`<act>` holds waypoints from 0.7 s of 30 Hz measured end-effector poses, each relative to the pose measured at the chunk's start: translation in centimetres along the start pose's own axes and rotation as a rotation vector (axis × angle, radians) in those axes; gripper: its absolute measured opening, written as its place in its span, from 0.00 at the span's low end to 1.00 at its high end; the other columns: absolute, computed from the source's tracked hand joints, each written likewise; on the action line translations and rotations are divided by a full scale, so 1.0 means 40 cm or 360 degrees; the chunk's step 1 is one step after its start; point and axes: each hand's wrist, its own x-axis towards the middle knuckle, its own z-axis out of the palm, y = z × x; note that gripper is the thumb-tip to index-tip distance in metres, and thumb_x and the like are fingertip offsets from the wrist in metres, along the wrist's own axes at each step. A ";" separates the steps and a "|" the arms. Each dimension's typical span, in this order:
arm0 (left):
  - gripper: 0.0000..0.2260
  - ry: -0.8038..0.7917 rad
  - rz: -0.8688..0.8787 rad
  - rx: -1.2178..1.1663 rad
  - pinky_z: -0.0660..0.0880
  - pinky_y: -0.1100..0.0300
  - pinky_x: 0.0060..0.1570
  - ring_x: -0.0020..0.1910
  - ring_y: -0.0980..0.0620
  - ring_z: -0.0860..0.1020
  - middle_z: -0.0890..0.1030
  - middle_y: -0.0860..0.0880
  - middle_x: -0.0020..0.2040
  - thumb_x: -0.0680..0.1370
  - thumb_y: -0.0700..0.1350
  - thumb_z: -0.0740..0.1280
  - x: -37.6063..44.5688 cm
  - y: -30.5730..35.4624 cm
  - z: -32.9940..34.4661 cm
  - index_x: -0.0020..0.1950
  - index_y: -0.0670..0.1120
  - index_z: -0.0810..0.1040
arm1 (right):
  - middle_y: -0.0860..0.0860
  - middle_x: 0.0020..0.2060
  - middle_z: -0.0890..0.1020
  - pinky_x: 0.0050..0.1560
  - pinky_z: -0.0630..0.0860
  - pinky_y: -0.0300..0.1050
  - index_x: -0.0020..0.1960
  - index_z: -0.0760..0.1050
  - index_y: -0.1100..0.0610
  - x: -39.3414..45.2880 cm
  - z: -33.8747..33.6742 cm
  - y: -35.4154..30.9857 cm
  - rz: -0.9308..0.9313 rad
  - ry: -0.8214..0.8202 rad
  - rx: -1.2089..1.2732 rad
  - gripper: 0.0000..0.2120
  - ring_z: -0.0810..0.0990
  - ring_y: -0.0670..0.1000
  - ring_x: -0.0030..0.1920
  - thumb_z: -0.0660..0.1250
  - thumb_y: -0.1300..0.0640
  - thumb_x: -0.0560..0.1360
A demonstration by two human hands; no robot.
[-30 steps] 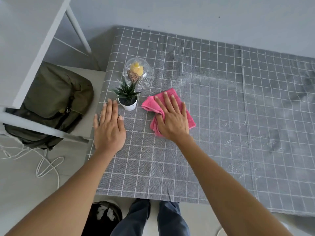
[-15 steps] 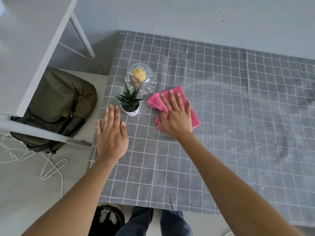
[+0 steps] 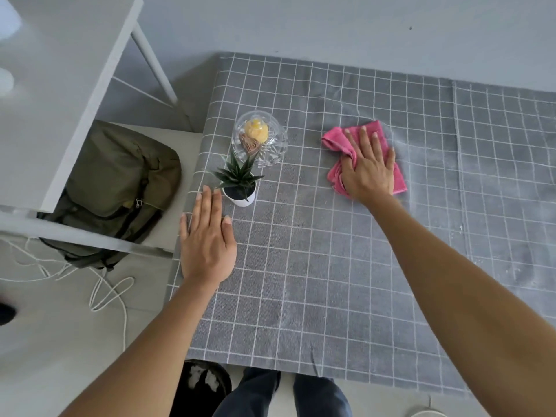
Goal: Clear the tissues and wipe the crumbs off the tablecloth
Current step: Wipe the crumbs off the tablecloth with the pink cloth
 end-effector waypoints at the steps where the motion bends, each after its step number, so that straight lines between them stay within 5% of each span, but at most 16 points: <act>1: 0.24 -0.0001 0.0000 0.0002 0.50 0.49 0.75 0.77 0.54 0.48 0.49 0.51 0.79 0.82 0.50 0.45 0.000 -0.001 0.002 0.78 0.48 0.49 | 0.47 0.78 0.45 0.74 0.36 0.59 0.77 0.42 0.42 -0.002 0.002 -0.007 0.0017 0.0007 0.0009 0.25 0.41 0.51 0.77 0.43 0.45 0.81; 15: 0.25 -0.0004 -0.0004 -0.0002 0.52 0.48 0.74 0.77 0.53 0.49 0.50 0.50 0.79 0.81 0.49 0.46 0.004 0.005 -0.001 0.78 0.45 0.53 | 0.47 0.77 0.40 0.72 0.30 0.56 0.77 0.40 0.43 -0.288 0.096 -0.243 -0.0407 -0.0086 0.0037 0.28 0.36 0.51 0.76 0.42 0.44 0.79; 21: 0.23 -0.0016 0.0017 -0.0003 0.51 0.48 0.74 0.77 0.53 0.48 0.49 0.50 0.79 0.83 0.48 0.48 0.003 0.001 -0.003 0.78 0.45 0.52 | 0.48 0.76 0.36 0.73 0.34 0.61 0.75 0.32 0.42 -0.261 0.071 -0.077 -0.0052 -0.0051 -0.0003 0.28 0.33 0.51 0.75 0.34 0.42 0.77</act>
